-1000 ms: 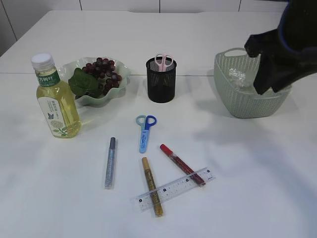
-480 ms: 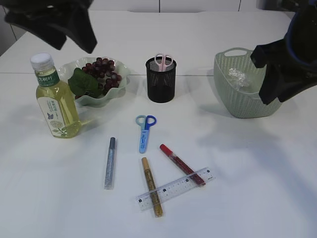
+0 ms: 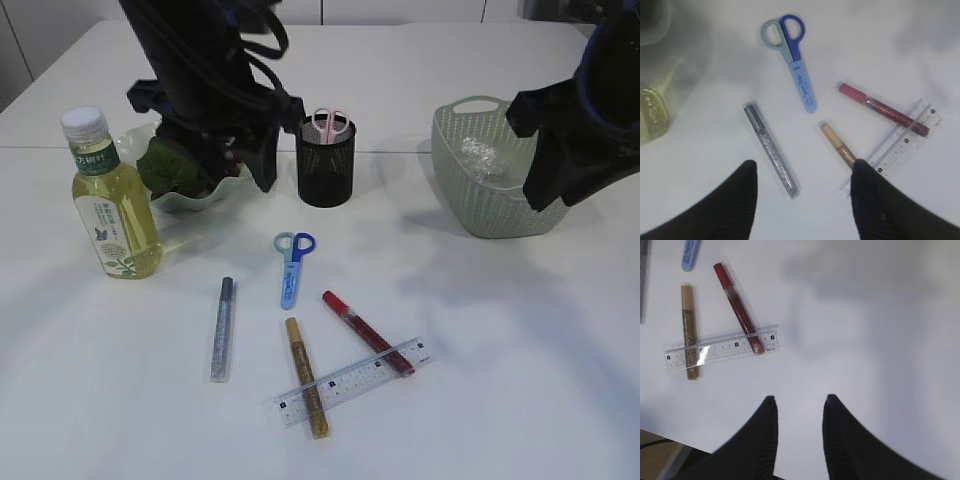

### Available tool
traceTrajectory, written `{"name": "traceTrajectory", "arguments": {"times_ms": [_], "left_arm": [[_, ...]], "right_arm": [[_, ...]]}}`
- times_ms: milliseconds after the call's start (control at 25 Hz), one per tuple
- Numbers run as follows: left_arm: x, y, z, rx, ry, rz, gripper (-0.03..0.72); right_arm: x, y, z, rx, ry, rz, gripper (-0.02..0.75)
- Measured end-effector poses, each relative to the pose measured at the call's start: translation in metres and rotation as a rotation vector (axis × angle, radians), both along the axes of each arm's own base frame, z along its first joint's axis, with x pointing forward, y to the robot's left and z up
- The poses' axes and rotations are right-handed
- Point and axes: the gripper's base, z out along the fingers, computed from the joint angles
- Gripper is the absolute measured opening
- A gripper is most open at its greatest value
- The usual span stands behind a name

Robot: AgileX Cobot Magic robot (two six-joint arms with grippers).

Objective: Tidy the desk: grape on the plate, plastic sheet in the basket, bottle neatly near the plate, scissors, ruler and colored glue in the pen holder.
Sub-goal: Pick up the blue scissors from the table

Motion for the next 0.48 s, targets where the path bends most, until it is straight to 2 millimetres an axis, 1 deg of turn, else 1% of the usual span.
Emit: {"name": "traceTrajectory", "arguments": {"times_ms": [80, 200, 480], "left_arm": [[0.009, -0.006, -0.02, 0.021, 0.035, 0.006, 0.435], [0.021, -0.013, -0.042, 0.039, 0.064, 0.008, 0.435], [0.04, -0.033, -0.081, -0.004, 0.139, 0.059, 0.435]], "right_arm": [[0.0, 0.0, 0.0, 0.0, 0.0, 0.0, 0.26], [0.0, 0.0, 0.0, 0.0, 0.0, 0.0, 0.26], [0.0, 0.0, 0.0, 0.0, 0.0, 0.0, 0.26]]}}
